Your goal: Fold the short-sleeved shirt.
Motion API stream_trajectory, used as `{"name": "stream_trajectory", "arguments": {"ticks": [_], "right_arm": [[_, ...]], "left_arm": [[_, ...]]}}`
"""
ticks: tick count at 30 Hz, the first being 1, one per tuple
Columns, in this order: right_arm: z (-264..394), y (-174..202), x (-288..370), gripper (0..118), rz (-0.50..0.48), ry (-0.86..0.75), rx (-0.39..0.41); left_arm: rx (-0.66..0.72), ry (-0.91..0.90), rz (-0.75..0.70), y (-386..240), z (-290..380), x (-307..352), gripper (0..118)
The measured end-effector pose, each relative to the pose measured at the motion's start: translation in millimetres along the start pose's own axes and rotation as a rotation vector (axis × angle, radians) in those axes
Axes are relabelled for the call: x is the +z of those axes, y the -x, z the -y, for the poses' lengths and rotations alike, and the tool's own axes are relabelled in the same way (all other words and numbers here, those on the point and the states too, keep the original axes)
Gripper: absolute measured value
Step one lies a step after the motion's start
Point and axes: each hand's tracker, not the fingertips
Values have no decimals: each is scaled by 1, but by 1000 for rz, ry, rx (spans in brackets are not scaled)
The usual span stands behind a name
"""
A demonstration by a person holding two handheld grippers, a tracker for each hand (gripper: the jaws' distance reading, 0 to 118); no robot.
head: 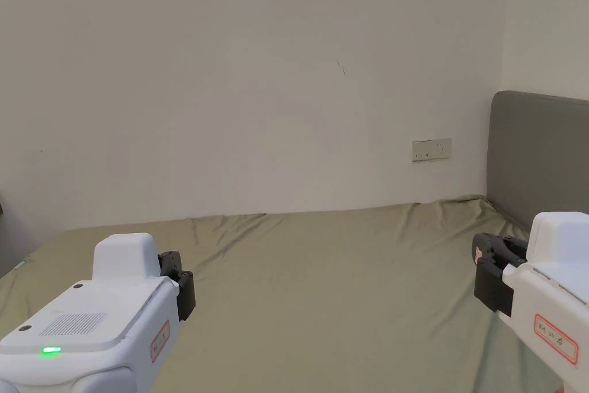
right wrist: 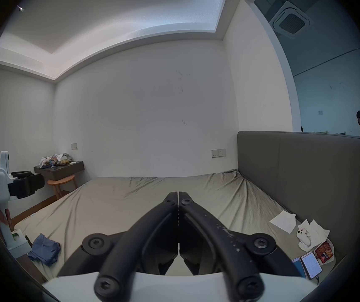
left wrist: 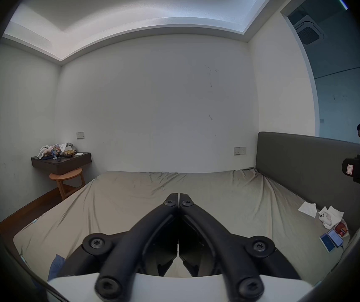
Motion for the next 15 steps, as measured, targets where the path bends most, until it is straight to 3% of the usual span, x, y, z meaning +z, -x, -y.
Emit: {"name": "stream_trajectory", "arguments": {"ticks": [11, 13, 14, 15], "right_arm": [[0, 0, -1, 2, 3, 7, 3], [1, -1, -2, 23, -5, 17, -3], [2, -2, -3, 26, -14, 18, -4], [2, -1, -3, 26, -14, 21, -5]], "left_arm": [[0, -4, -3, 1, 1, 1, 1], [4, 0, 9, 3, 0, 1, 28], [6, 5, 11, 3, 0, 0, 42], [7, 12, 10, 3, 0, 0, 42]]}}
